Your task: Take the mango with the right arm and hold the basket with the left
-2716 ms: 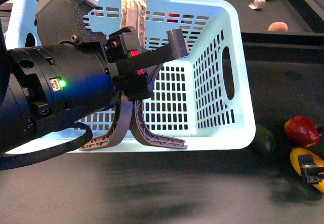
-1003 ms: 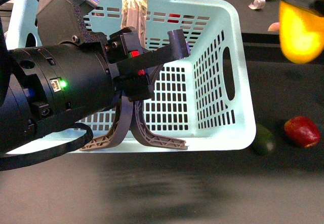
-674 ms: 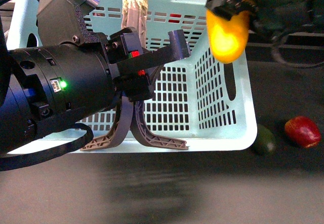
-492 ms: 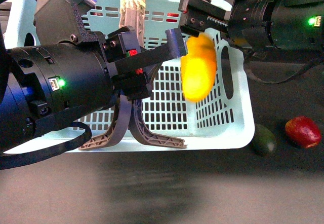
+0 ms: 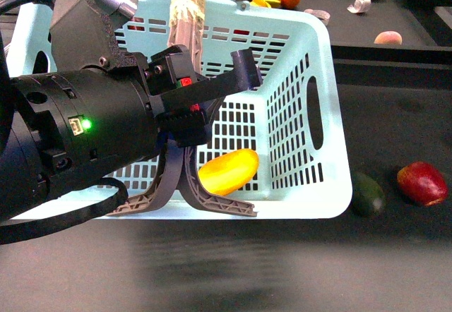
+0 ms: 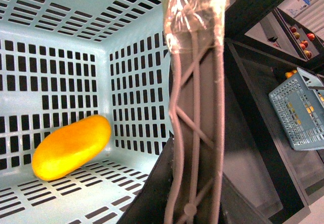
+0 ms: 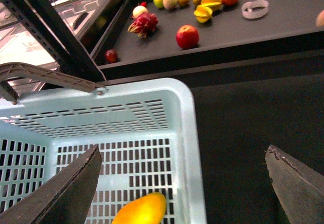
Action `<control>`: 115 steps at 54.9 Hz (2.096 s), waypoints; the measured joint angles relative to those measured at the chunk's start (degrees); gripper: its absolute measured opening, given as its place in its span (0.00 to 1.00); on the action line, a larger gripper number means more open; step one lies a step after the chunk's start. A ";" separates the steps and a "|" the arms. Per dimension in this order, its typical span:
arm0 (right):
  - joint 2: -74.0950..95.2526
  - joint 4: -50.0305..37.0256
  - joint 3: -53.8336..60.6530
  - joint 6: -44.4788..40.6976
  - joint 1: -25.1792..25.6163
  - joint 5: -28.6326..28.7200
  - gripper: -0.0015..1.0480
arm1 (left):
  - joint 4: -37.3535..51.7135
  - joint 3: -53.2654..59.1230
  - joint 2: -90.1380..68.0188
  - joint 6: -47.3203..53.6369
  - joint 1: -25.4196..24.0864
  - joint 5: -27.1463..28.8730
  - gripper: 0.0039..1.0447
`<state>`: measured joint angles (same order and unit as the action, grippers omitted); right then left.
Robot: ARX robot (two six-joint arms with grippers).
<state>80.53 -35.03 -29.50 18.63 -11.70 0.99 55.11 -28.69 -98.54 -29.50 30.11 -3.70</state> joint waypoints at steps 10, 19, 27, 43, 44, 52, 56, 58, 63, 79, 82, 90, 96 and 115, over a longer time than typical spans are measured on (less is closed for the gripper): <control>-17.51 6.14 11.39 -3.50 5.38 -2.64 0.92 | 0.00 0.00 0.00 0.00 0.00 -0.07 0.05; -35.06 17.77 19.71 -4.28 6.95 -6.08 0.92 | 0.00 0.00 0.00 -0.02 0.02 -0.31 0.05; -48.17 26.18 23.43 -6.10 6.51 -7.67 0.92 | 0.00 0.00 0.00 -0.04 0.02 -0.28 0.05; -48.68 14.71 26.97 -10.88 9.51 -2.32 0.83 | 0.00 0.00 0.00 0.04 0.00 -0.22 0.05; -48.72 13.18 27.50 -11.52 9.84 -1.97 0.81 | 0.00 0.00 0.00 0.00 0.00 -0.17 0.05; -53.16 7.82 29.18 -16.79 11.54 -1.20 0.55 | 0.00 0.00 0.00 0.13 0.00 -0.26 0.05; -55.84 10.29 29.18 -17.62 11.56 -1.11 0.40 | 0.00 0.00 0.00 0.11 0.00 -0.28 0.05; -56.89 11.45 29.18 -17.86 11.56 -1.11 0.33 | 0.00 0.00 0.00 0.20 0.02 -0.28 0.05; -59.30 13.79 29.18 -18.21 11.56 -1.09 0.18 | 0.00 0.00 0.00 0.20 0.00 -0.28 0.05; -65.42 19.67 29.18 -18.49 11.56 -1.05 0.02 | 0.00 0.00 0.00 0.13 0.00 -0.26 0.05; -66.25 20.52 29.18 -18.49 11.56 -1.05 0.02 | 0.00 0.00 0.00 0.13 0.00 -0.26 0.05; -68.78 23.06 29.18 -18.49 11.56 -0.94 0.02 | 0.00 0.00 0.00 0.13 0.00 -0.28 0.05; -70.38 24.68 29.18 -18.49 11.56 -0.94 0.02 | 0.00 0.00 0.00 0.15 0.00 -0.26 0.05; -80.21 34.88 29.16 -18.62 11.58 -0.85 0.02 | 0.00 0.00 0.00 0.15 0.02 -0.31 0.05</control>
<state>0.32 -0.14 -0.34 0.01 -0.12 0.14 55.11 -28.69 -98.54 -29.34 30.13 -4.01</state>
